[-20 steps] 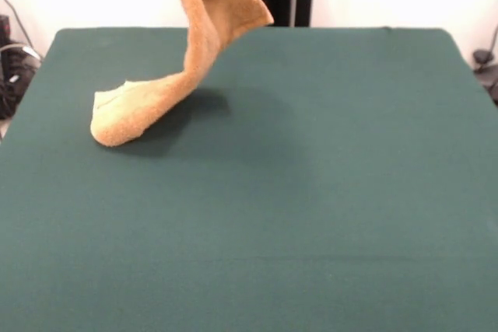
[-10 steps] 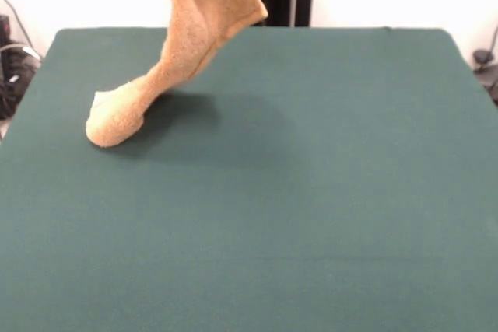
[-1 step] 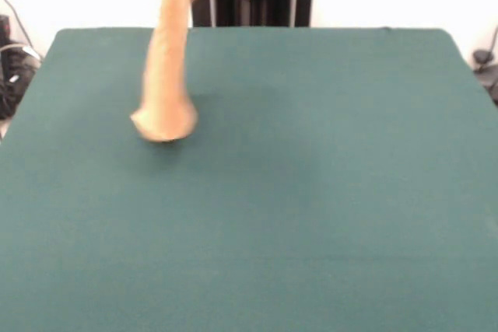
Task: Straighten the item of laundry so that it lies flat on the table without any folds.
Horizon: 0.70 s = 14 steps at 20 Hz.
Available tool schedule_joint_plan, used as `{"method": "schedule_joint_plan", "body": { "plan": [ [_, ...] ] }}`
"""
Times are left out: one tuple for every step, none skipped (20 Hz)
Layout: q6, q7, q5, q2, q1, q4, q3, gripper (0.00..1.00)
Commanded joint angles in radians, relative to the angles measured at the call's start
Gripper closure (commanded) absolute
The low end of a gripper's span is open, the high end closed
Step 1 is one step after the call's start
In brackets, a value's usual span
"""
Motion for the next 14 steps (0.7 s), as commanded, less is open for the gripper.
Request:
{"method": "schedule_joint_plan", "body": {
  "plan": [
    [0.346, -0.076, 0.084, -0.109, 0.018, -0.198, 0.121, 1.00],
    [0.369, -0.069, 0.085, -0.105, 0.019, -0.222, 0.122, 1.00],
    [0.391, -0.062, 0.086, -0.102, 0.020, -0.246, 0.123, 1.00],
    [0.410, -0.059, 0.091, -0.097, 0.019, -0.266, 0.124, 1.00],
    [0.427, -0.062, 0.093, -0.091, 0.019, -0.282, 0.123, 1.00],
    [0.433, -0.074, 0.094, -0.089, 0.017, -0.290, 0.121, 1.00],
    [0.408, -0.088, 0.107, -0.091, 0.016, -0.279, 0.114, 1.00],
    [0.397, -0.083, 0.122, -0.092, 0.018, -0.272, 0.107, 1.00],
    [0.411, -0.090, 0.105, -0.089, 0.020, -0.279, 0.103, 1.00],
    [0.390, -0.123, 0.096, -0.093, 0.018, -0.263, 0.098, 1.00],
    [0.348, -0.127, 0.123, -0.098, 0.019, -0.237, 0.087, 1.00],
    [0.338, -0.095, 0.133, -0.092, 0.027, -0.233, 0.079, 1.00],
    [0.352, -0.120, 0.100, -0.090, 0.024, -0.240, 0.080, 1.00],
    [0.345, -0.185, 0.075, -0.094, 0.012, -0.230, 0.083, 1.00]
  ]
}}
